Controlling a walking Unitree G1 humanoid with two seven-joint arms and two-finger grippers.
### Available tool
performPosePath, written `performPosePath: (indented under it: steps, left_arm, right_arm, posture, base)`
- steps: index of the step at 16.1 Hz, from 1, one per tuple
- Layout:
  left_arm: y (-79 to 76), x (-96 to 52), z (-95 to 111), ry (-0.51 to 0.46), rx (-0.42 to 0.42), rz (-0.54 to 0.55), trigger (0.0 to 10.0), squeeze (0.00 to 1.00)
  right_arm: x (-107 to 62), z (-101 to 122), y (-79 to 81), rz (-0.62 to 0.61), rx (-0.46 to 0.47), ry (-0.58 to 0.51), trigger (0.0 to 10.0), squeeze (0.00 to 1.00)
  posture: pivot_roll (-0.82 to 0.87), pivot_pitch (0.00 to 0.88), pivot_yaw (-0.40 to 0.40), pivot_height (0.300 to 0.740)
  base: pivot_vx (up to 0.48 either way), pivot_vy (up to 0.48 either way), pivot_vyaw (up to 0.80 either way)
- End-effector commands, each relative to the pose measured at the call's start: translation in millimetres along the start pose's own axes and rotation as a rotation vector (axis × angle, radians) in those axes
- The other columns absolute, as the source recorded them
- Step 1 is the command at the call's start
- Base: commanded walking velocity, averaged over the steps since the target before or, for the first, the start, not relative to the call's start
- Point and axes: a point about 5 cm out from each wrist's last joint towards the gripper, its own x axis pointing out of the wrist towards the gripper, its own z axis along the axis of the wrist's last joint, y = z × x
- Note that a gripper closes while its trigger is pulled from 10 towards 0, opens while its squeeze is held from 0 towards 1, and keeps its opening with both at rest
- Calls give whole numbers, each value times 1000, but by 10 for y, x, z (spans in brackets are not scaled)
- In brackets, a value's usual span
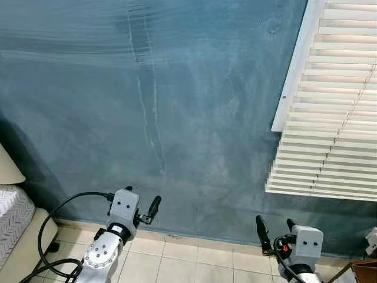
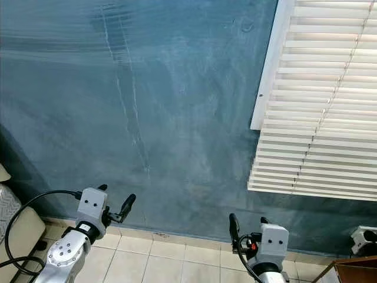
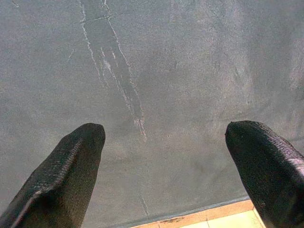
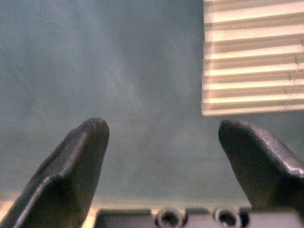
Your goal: Clean up the room
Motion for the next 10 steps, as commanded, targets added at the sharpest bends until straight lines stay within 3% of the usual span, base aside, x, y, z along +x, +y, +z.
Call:
performPosePath:
  steps: [1, 2, 6, 8, 10]
  left_arm:
    - [237, -215, -186, 112, -122, 178, 10000, 0]
    - [6, 97, -51, 62, -83, 37, 10000, 0]
    - [55, 78, -61, 50, -80, 48, 10000, 0]
    - [56, 3, -60, 60, -68, 64, 10000, 0]
    - [34, 21, -39, 63, 5, 44, 10000, 0]
  right_arm:
    - [261, 147, 162, 137, 8, 58, 10000, 0]
    - [266, 143, 135, 109, -1, 17, 10000, 0]
    - [287, 135, 148, 116, -5, 16, 10000, 0]
    - [285, 127, 116, 124, 16, 18, 10000, 0]
    - [287, 123, 46, 79, 15, 4, 10000, 0]
  posture:
    - [165, 0, -130, 740]
    - [88, 0, -90, 740]
    - [98, 0, -89, 740]
    - [104, 0, -92, 740]
    - [108, 0, -76, 740]
  base:
    - [0, 0, 0]
    - [0, 0, 0]
    - [0, 0, 0]
    - [0, -480, 750]
    - [0, 0, 738]
